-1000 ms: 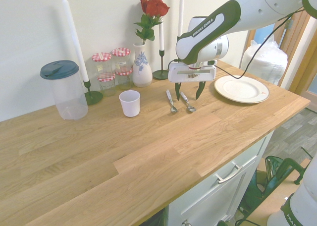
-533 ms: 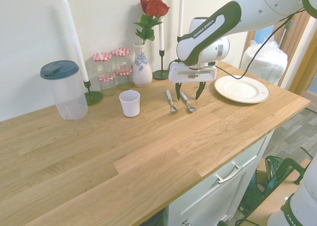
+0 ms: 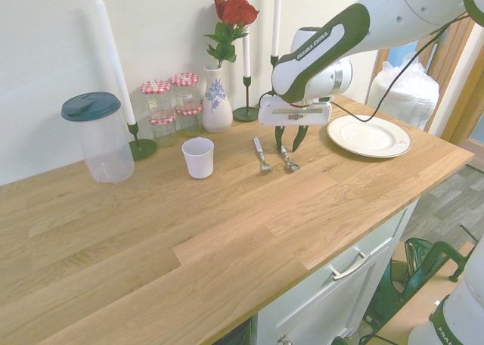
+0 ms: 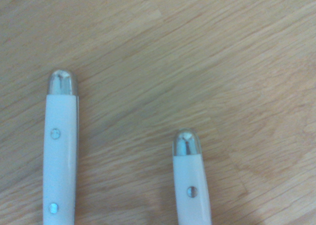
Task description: Put the spoon into the plate
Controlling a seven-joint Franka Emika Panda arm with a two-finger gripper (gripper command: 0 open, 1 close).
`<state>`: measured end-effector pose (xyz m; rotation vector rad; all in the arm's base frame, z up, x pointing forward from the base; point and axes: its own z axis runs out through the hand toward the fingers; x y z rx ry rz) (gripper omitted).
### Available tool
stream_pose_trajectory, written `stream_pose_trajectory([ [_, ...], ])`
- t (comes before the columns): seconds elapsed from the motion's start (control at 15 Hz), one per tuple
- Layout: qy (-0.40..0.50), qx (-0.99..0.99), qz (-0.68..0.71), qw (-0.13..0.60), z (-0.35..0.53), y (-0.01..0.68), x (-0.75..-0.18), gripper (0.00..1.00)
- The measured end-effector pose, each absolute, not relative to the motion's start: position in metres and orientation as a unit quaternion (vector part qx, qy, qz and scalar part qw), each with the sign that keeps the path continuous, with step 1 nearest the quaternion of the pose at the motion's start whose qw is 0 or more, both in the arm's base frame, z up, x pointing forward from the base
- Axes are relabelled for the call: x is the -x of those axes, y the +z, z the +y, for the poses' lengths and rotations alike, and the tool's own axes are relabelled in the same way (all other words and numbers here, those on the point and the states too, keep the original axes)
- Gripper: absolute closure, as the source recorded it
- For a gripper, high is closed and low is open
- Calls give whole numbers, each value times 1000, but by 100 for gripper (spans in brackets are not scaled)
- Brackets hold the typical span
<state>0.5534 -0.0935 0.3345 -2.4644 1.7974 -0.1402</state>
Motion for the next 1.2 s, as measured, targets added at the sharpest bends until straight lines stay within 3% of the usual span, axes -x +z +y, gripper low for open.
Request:
stream_pose_trajectory([
  [1.0, -60, 815, 575, 50, -84, 336, -547, 100],
  [1.2, -70, 815, 572, 59, -85, 362, -543, 100],
])
